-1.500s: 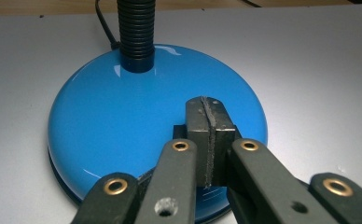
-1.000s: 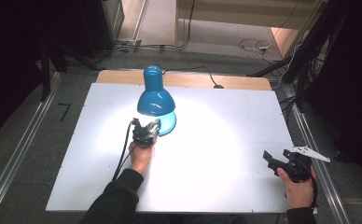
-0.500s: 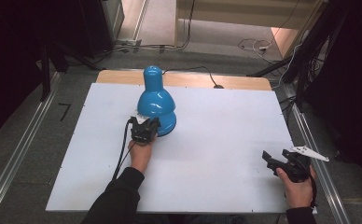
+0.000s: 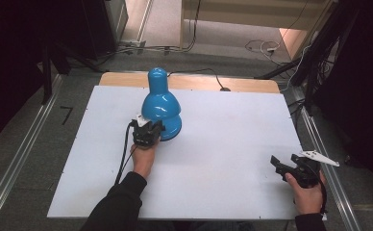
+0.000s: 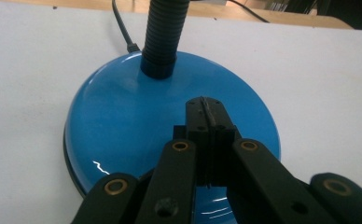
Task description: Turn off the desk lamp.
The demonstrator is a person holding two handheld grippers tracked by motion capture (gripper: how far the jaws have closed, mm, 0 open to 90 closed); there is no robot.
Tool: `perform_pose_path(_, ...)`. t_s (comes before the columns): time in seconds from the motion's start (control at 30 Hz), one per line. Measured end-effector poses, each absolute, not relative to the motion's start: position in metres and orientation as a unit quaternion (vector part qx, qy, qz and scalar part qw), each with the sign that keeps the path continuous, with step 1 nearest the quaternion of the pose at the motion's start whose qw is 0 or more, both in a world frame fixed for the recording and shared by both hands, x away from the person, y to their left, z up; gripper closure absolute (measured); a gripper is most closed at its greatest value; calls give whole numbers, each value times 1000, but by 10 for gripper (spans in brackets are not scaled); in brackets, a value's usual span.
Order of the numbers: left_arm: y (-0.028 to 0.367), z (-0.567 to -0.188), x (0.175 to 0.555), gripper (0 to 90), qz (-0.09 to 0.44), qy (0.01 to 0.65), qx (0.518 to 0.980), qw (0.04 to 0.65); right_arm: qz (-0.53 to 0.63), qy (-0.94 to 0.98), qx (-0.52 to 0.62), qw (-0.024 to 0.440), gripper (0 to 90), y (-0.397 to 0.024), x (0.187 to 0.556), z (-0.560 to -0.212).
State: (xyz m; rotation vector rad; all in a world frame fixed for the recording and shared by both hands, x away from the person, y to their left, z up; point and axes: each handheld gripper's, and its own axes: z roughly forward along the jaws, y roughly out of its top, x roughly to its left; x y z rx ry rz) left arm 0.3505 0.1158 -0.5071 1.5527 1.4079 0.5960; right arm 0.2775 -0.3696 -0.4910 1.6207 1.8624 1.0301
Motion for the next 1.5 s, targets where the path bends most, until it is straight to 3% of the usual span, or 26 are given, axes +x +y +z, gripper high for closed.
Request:
perform_pose_path(0.8,152,-494,327,897,239,572,631,466,376,677,587,237,133,-372,277,-491)
perform_pose_path(0.87,154,-493,326,813,235,572,633,467,376,677,586,238,133,-371,277,-491)
perform_pose_path(1.4,173,-489,310,570,239,565,638,466,374,677,588,238,133,-370,276,-491)
perform_pose_path(1.5,175,-490,309,464,238,569,636,464,374,678,586,237,133,-370,276,-491)
